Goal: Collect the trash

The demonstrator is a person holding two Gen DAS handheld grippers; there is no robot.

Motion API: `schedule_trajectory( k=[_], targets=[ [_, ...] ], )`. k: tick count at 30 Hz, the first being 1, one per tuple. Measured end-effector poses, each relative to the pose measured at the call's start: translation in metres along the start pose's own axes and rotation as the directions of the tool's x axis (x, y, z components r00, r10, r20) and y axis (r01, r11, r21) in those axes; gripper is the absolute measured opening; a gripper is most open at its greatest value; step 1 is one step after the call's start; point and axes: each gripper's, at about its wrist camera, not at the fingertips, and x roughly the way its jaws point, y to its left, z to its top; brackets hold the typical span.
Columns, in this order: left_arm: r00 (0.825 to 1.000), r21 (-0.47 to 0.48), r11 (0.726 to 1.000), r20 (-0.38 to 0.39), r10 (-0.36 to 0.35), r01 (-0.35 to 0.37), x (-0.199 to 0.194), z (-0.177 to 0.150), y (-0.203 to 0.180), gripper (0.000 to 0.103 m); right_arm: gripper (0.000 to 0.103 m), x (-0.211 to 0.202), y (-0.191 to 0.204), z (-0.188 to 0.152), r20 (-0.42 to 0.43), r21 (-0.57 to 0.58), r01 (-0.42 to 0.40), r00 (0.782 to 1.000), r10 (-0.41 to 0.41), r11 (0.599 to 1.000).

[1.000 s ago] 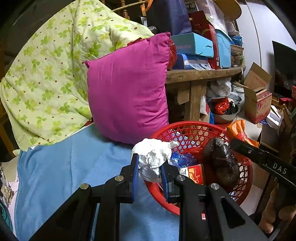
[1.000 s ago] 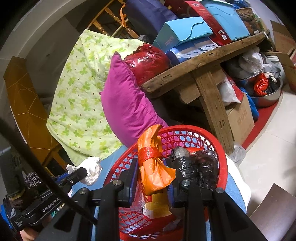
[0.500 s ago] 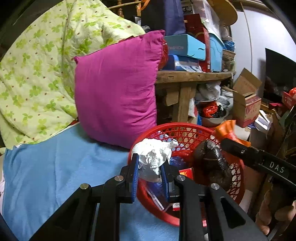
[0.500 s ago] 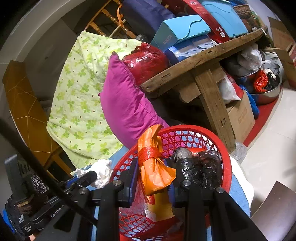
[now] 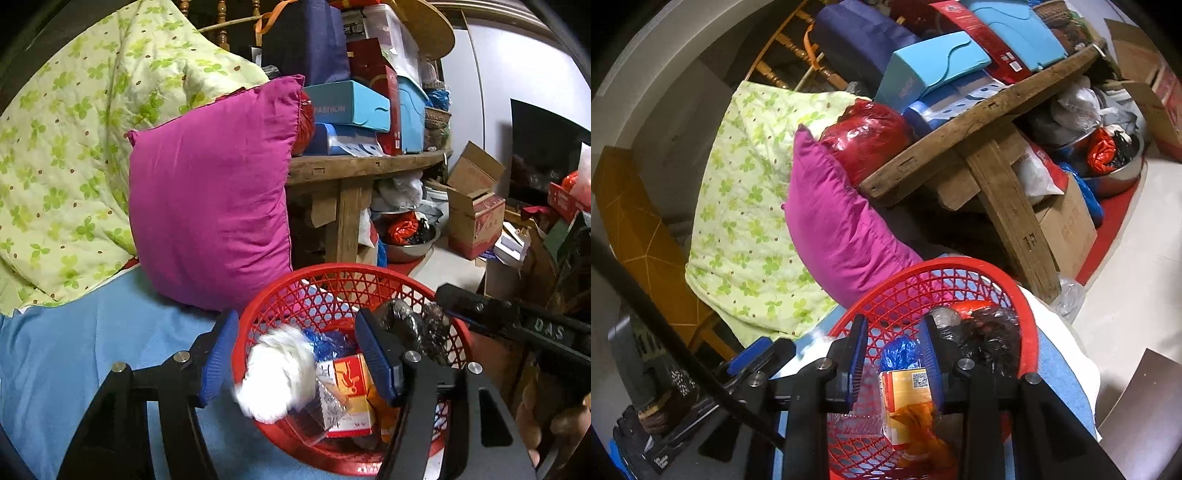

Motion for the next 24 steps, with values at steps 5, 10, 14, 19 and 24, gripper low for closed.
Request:
schedule_trajectory(
  k=[5,10,14,19,24],
  targets=[
    [1.0,-0.018,1.0,0.003,0.014,-0.014,-0.017,-0.004,0.004,0.076,0.032,-0.002,0.003,0.0,0.005,-0.015,0.007,1.0,-0.007,1.0],
    [0.999,-0.049,0.998,0.009,0.049,-0.048,-0.043,-0.007,0.013,0.084,0.053,-0.004,0.013,-0.002,0.014,-0.058,0.013,1.0,-0.013,0.998],
    [0.993,-0.049,0.993,0.034,0.111,-0.11,-0.068,-0.008,0.019,0.087,0.073,-0.014,0.021,-0.005,0.073,-0.099,0.031,0.997,-0.024,0.995],
    [0.984,-0.064,0.984,0.056,0.17,-0.166,-0.097,-0.008,0.028,0.089,0.073,-0.014,0.03,-0.009,0.076,-0.147,0.064,0.996,-0.053,0.987],
    [0.971,-0.067,0.973,0.078,0.227,-0.222,-0.126,-0.011,0.035,0.096,0.073,-0.021,0.038,-0.013,0.112,-0.17,0.104,0.99,-0.085,0.98]
  ],
)
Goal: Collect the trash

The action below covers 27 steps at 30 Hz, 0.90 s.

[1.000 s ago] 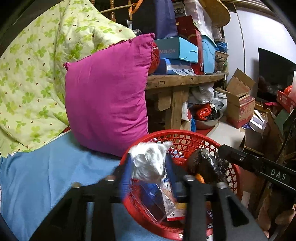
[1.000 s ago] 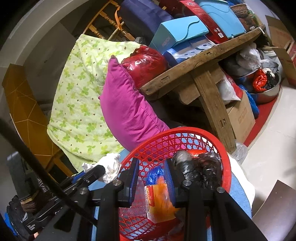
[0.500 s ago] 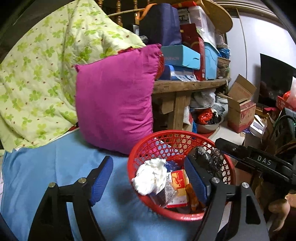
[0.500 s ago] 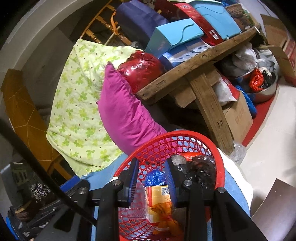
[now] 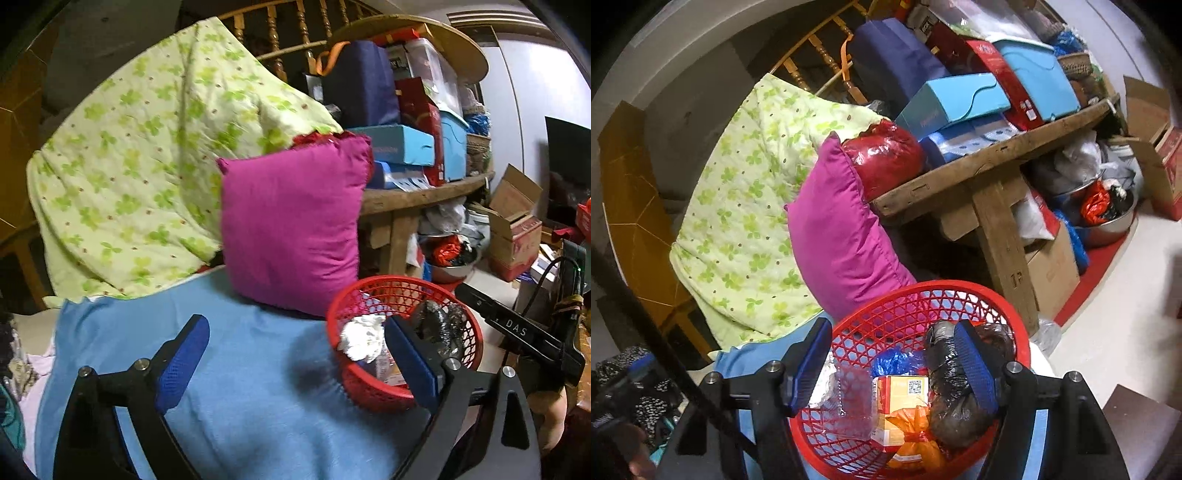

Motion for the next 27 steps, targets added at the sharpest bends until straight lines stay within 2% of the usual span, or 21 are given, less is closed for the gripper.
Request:
schedule_trajectory(
  k=[7,12,16,27],
  targets=[
    [0.998,0.016,0.998,-0.006,0.061,-0.061,-0.03,-0.007,0.015,0.097,0.073,-0.026,0.015,-0.011,0.021,-0.021,0.056,0.998,-0.056,0.998],
    [0.995,-0.006,0.995,-0.008,0.101,-0.101,-0.051,-0.009,0.03,0.097,0.073,-0.041,0.027,-0.016,-0.053,-0.022,0.113,0.992,-0.115,0.993],
    [0.993,-0.036,0.992,-0.011,0.121,-0.121,-0.066,-0.012,0.041,0.097,0.073,-0.063,0.05,-0.003,-0.055,-0.076,0.137,0.988,-0.141,0.988],
    [0.983,-0.047,0.982,0.015,0.183,-0.182,-0.115,-0.012,0.054,0.097,0.075,-0.128,0.124,0.013,-0.042,-0.225,0.099,0.993,-0.112,0.969]
  ],
)
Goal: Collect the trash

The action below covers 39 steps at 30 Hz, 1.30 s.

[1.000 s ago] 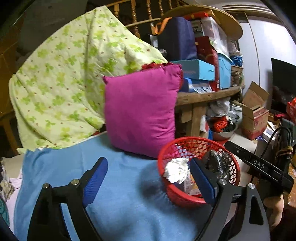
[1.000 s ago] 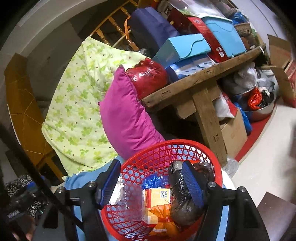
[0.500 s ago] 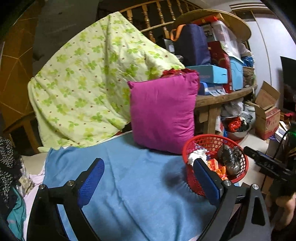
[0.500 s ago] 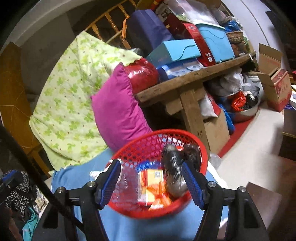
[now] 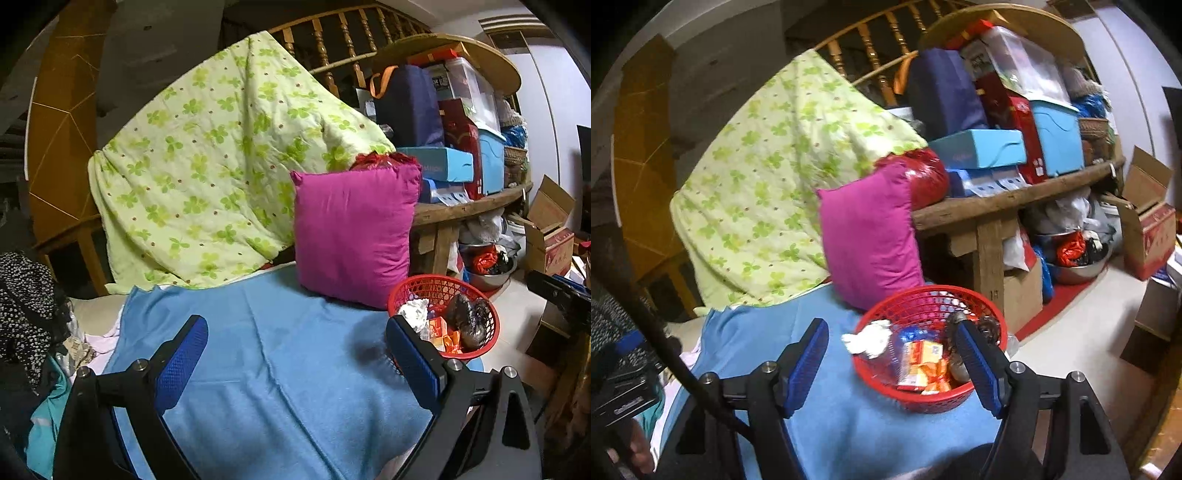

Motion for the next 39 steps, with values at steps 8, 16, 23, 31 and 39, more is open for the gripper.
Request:
schedule_trajectory(
  k=[8,16,23,31,39],
  targets=[
    [0.999,-0.008,1.0,0.026,0.025,-0.025,-0.031,0.001,0.01,0.101,0.075,-0.029,0.032,-0.007,-0.047,-0.035,-0.025,0.999,0.023,0.999],
    [0.999,-0.023,0.999,0.019,0.05,-0.049,-0.045,-0.001,0.017,0.101,0.075,-0.05,0.048,-0.016,0.007,-0.07,0.02,1.0,-0.02,0.997],
    [0.998,-0.041,0.997,0.003,0.064,-0.063,-0.045,-0.004,0.022,0.101,0.075,-0.053,0.056,-0.022,0.061,-0.089,0.055,0.997,-0.049,0.995],
    [0.997,-0.039,0.997,-0.003,0.072,-0.072,-0.042,-0.005,0.023,0.101,0.075,-0.046,0.053,-0.027,0.018,-0.09,0.049,0.999,-0.048,0.995],
    [0.997,-0.02,0.997,-0.013,0.073,-0.073,-0.039,-0.006,0.017,0.101,0.075,-0.038,0.048,-0.029,0.008,-0.078,0.045,0.999,-0.044,0.996]
  ],
)
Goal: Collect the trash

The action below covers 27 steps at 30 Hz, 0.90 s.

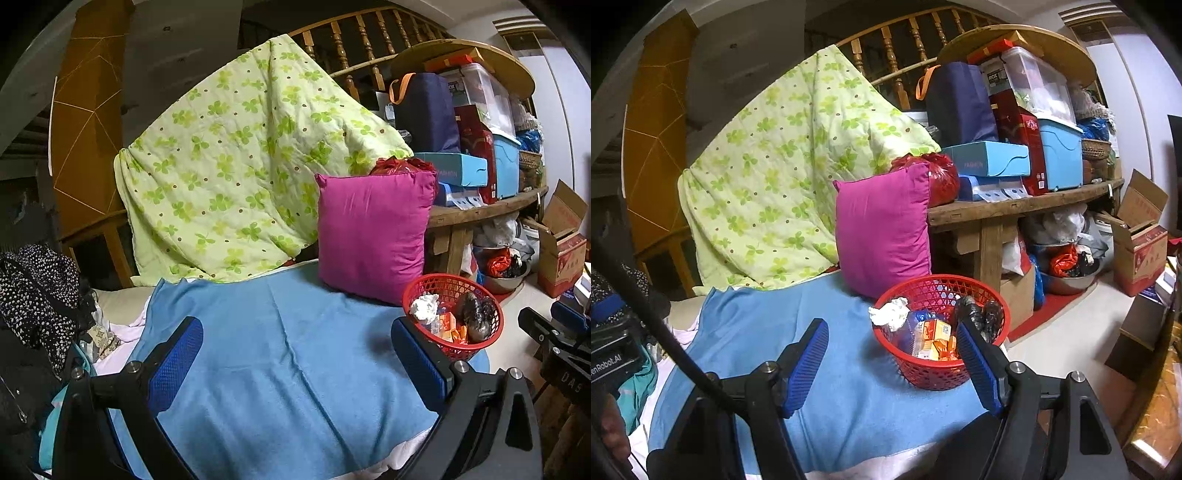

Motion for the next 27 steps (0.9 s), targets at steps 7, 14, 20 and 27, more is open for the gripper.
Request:
schedule_trajectory(
  k=[7,14,20,27],
  targets=[
    [1.0,0.002,1.0,-0.004,0.005,-0.005,-0.0003,-0.0003,-0.0004,0.101,0.075,-0.0001,-0.0015,-0.0002,0.005,0.004,-0.001,1.0,0.001,1.0],
    [1.0,0.008,1.0,-0.003,0.003,-0.003,-0.0006,-0.0022,-0.0014,0.101,0.075,-0.0035,-0.0023,-0.0015,0.018,0.005,-0.001,1.0,0.001,1.0],
    [1.0,0.008,1.0,-0.005,-0.003,0.003,-0.0008,-0.0018,-0.002,0.101,0.075,-0.0039,-0.0023,-0.0017,0.018,0.003,-0.001,1.0,0.0,1.0],
    [1.0,0.007,1.0,-0.007,-0.003,0.003,-0.0012,-0.0023,-0.0021,0.101,0.075,-0.0047,-0.0011,-0.0035,0.017,0.001,0.001,1.0,-0.001,1.0]
  ],
)
